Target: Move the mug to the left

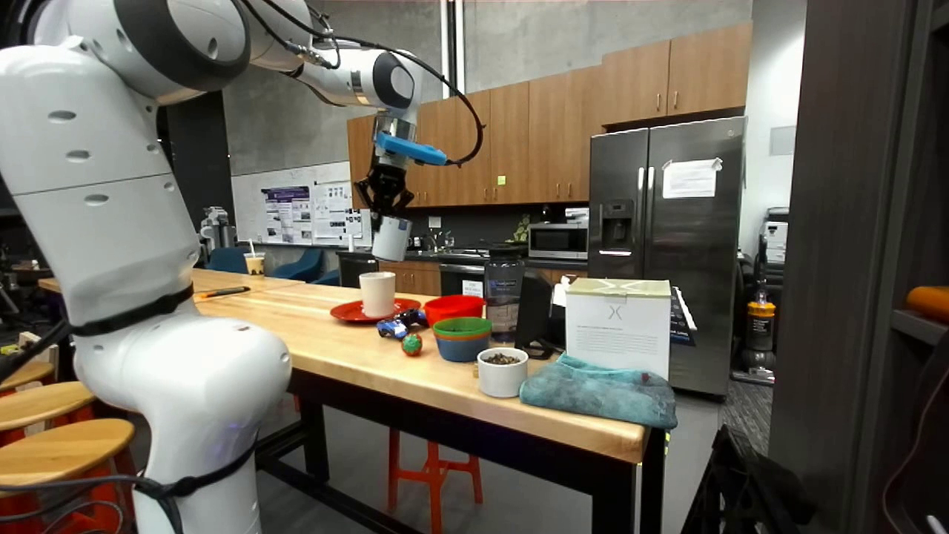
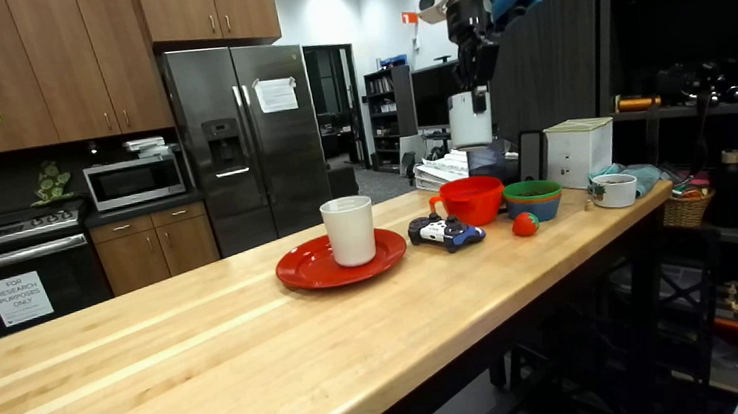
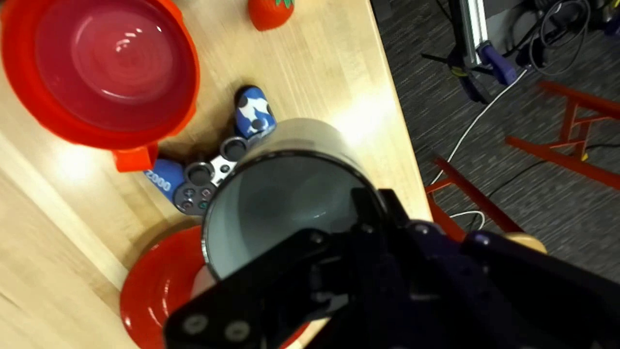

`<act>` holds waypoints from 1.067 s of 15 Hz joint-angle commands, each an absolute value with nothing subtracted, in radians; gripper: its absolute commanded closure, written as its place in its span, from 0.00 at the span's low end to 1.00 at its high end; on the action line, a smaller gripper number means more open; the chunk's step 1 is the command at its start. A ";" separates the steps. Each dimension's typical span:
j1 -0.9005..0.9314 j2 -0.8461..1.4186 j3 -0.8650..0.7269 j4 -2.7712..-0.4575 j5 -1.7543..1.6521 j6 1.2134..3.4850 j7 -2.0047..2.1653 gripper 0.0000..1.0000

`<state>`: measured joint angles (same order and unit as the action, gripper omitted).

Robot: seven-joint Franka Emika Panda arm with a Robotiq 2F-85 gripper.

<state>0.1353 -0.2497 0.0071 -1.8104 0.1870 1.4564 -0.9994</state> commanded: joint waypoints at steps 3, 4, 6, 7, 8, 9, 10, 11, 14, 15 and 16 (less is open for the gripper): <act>0.181 -0.269 0.059 -1.867 0.236 1.462 -1.065 0.98; 0.187 -0.273 0.069 -1.892 0.242 1.472 -1.063 0.98; 0.197 -0.283 0.088 -1.951 0.250 1.501 -1.059 0.98; 0.200 -0.290 0.095 -1.986 0.250 1.541 -1.059 0.98; 0.202 -0.297 0.102 -2.029 0.250 1.610 -1.059 0.98; 0.203 -0.305 0.106 -2.079 0.256 1.693 -1.059 0.98; 0.204 -0.311 0.108 -2.120 0.262 1.769 -1.059 0.98; 0.207 -0.316 0.108 -2.167 0.272 1.853 -1.062 0.98; 0.215 -0.324 0.107 -2.284 0.306 2.060 -1.069 0.98; 0.218 -0.323 0.105 -2.309 0.312 2.103 -1.081 0.98; 0.222 -0.321 0.103 -2.327 0.317 2.137 -1.088 0.98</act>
<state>0.2052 -0.2720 0.1162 -2.2436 0.2855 2.0320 -1.0557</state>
